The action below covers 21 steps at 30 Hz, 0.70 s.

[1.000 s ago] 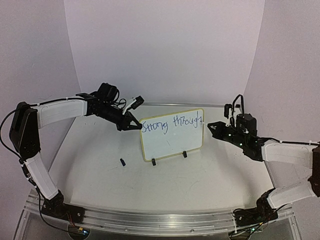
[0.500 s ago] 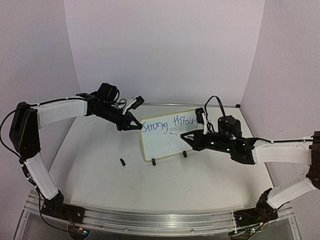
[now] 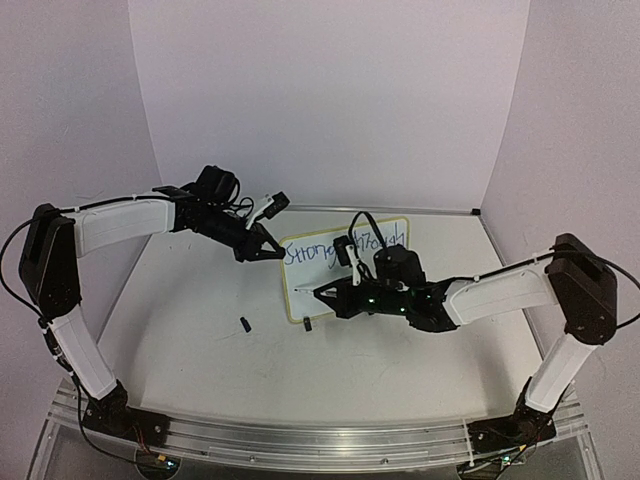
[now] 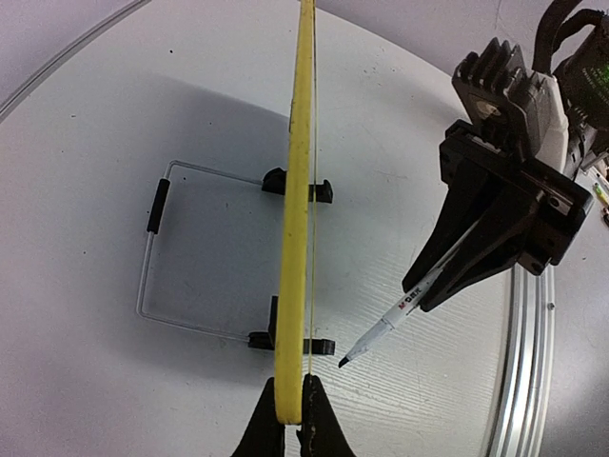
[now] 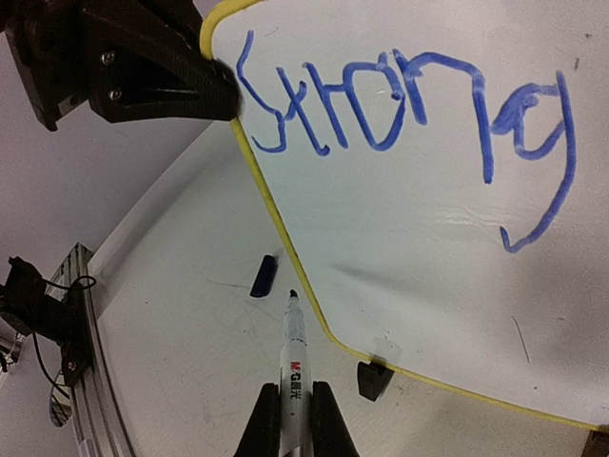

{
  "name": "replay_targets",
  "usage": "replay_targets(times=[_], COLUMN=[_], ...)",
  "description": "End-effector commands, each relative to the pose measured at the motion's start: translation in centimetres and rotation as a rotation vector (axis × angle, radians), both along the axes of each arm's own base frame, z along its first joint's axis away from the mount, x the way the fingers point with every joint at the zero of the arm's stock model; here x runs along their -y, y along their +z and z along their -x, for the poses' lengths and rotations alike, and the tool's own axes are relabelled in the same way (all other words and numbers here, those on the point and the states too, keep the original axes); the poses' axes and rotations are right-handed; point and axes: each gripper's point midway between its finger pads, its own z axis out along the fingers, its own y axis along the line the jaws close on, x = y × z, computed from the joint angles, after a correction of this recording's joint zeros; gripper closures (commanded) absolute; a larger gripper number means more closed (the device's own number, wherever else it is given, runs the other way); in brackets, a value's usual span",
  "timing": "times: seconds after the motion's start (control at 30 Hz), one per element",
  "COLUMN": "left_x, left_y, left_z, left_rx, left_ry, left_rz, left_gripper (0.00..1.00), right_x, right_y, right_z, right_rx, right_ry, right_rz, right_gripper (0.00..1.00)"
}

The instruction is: Write a sentence on the whiteboard

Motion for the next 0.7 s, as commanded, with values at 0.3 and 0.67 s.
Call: replay_targets(times=[0.3,0.67], left_x=[-1.0,-1.0], left_y=[-2.3,-2.4], left_z=[0.5,0.4], left_rx=[-0.008,-0.008], left_ry=[0.009,0.009], left_rz=[-0.108,-0.108], left_gripper=[1.0,1.0], right_x=[-0.7,0.2], right_y=[-0.2,-3.8], right_z=[-3.1,-2.0], right_rx=[0.004,-0.077], right_ry=[-0.137,-0.135], right_rz=[-0.035,0.026], right_gripper=[1.0,1.0])
